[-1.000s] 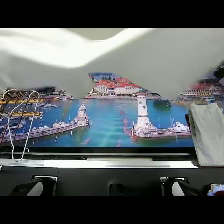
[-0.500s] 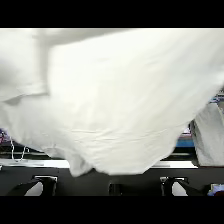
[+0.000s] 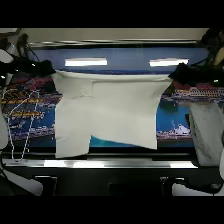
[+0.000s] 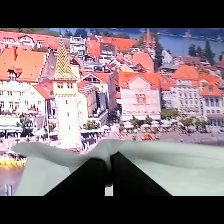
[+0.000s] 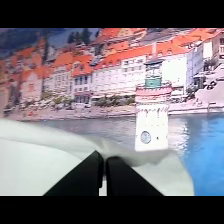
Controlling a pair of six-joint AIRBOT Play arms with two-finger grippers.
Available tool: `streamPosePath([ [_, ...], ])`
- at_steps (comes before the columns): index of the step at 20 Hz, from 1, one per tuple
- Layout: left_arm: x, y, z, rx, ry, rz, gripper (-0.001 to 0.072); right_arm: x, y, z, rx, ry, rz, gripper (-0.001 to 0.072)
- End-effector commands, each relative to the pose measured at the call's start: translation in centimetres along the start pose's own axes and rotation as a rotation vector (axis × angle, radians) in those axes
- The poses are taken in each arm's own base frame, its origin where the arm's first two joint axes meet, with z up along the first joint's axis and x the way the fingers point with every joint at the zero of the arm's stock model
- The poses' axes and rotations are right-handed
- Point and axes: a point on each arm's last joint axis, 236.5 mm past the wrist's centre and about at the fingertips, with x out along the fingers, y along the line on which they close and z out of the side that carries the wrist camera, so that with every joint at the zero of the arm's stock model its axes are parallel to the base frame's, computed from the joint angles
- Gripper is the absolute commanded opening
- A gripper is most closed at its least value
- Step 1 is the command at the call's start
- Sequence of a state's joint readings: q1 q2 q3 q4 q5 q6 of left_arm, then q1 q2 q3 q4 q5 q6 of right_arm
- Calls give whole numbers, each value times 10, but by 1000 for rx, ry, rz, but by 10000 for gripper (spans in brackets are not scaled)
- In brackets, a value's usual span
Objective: Fold the clothes and pants, and hang the long-sleeved shirts on hangers.
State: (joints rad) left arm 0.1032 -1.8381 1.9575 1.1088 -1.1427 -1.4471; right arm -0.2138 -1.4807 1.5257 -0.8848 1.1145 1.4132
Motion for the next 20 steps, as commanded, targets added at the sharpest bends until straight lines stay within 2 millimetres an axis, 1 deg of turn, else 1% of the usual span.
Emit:
streamPosePath([
  [1,81,37,-8,-52,-20,24,14,95,-53,-4,37,-11,-99,31],
  [2,89,41,-9,-52,-22,28,15,107,-61,-3,64,-19,-97,31],
  [3,92,42,-11,-34,-19,30,15,115,-66,-2,89,-23,-92,31],
  [4,92,43,-12,-13,-13,30,15,119,-70,-5,98,-13,-96,31],
  [5,91,43,-14,8,-1,28,15,119,-70,-9,104,5,-99,31],
  [6,89,43,-20,20,25,23,15,118,-68,-18,111,43,-92,32],
  [8,87,44,-37,22,96,13,15,116,-64,-46,109,162,-85,32],
  [10,83,47,-56,26,177,4,15,111,-68,-69,98,262,-103,32],
  [12,77,48,-72,-23,249,-5,15,105,-74,-86,105,332,-138,32],
  [15,72,45,-88,-45,319,-16,15,102,-76,-101,127,397,-148,32],
  [17,69,43,-97,-45,362,-25,15,105,-80,-110,151,431,-151,33],
  [20,64,40,-109,-45,416,-35,15,113,-87,-118,167,457,-156,33],
])
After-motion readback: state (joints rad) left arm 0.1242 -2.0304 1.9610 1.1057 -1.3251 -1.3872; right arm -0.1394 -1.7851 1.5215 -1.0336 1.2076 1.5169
